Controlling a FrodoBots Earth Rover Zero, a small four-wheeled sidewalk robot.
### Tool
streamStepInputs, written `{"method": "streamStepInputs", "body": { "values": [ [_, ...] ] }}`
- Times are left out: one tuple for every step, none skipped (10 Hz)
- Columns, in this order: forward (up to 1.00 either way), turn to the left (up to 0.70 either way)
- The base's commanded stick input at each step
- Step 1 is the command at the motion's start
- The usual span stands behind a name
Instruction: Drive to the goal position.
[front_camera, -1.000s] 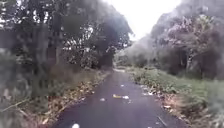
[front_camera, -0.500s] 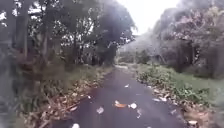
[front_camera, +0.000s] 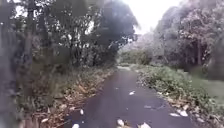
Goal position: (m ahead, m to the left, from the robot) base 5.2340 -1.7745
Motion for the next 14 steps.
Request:
{"method": "streamStepInputs", "body": {
  "values": [
    [0.96,-0.38],
    [0.95,-0.38],
    [0.95,-0.26],
    [0.96,-0.09],
    [0.96,0.00],
    [0.95,0.00],
    [0.95,0.00],
    [0.96,-0.02],
    [0.96,-0.37],
    [0.96,-0.25],
    [0.96,-0.14],
    [0.96,0.00],
    [0.96,0.00],
    [0.95,0.00]
  ]
}}
